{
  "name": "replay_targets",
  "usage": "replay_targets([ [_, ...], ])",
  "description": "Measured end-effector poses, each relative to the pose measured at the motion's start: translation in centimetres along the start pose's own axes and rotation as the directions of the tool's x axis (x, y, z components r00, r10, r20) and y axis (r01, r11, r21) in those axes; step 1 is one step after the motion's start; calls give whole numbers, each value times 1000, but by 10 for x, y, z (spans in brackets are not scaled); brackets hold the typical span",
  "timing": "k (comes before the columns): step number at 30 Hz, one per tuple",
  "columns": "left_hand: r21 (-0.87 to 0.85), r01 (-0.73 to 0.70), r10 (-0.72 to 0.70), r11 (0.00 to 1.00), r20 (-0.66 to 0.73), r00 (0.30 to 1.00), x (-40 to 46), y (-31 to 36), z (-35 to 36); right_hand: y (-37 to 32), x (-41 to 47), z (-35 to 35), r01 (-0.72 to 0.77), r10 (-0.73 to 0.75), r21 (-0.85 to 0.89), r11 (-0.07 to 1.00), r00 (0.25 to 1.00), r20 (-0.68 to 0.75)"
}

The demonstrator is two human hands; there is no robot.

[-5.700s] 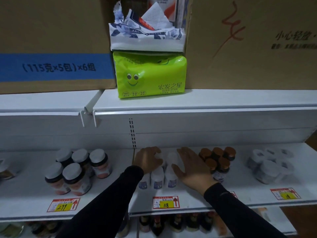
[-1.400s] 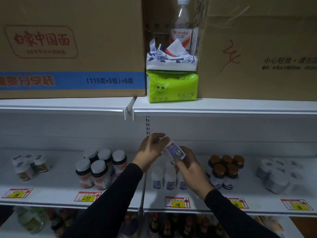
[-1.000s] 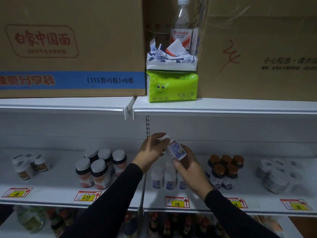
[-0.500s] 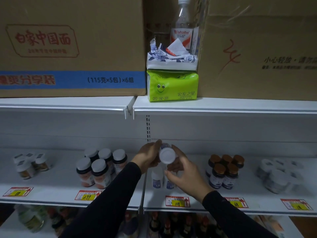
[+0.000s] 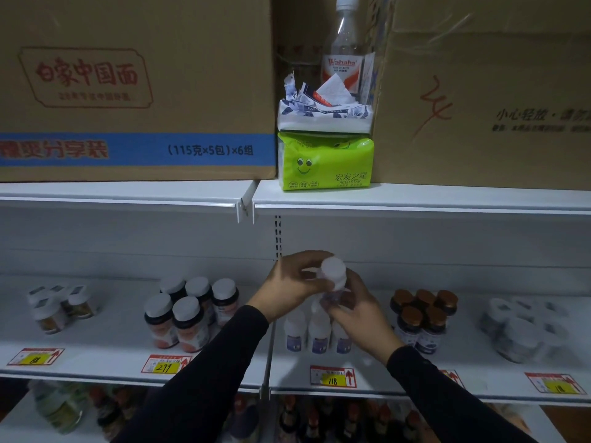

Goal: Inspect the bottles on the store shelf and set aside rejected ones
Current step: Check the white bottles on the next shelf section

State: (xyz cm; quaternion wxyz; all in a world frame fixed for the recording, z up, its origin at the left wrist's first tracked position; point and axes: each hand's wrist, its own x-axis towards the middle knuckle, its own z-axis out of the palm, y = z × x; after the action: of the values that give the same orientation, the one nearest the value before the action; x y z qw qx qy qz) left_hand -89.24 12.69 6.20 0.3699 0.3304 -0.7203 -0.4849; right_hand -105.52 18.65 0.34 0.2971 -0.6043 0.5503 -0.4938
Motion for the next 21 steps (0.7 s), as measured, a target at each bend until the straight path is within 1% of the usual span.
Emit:
replay_targets([
  [4, 134, -69, 66, 989, 23, 998, -5, 2, 2, 3, 4, -4, 25, -24, 14, 1000, 998, -52],
  [7, 177, -70, 67, 982, 20, 998, -6, 4, 2, 3, 4, -4, 38, -38, 16, 999, 999, -39],
  [12, 303, -61, 79, 951, -49, 996, -6, 5, 3, 12, 5, -3, 35, -35, -28, 999, 999, -14],
  [17, 428, -42, 82, 903, -76, 994, 2, 1, 1, 17, 10, -3, 71, -72, -168, 983, 997, 1],
  [21, 496, 16, 81, 868, -174, 981, 11, -14, -3, 24, 13, -8, 123, -153, -382, 916, 987, -49],
])
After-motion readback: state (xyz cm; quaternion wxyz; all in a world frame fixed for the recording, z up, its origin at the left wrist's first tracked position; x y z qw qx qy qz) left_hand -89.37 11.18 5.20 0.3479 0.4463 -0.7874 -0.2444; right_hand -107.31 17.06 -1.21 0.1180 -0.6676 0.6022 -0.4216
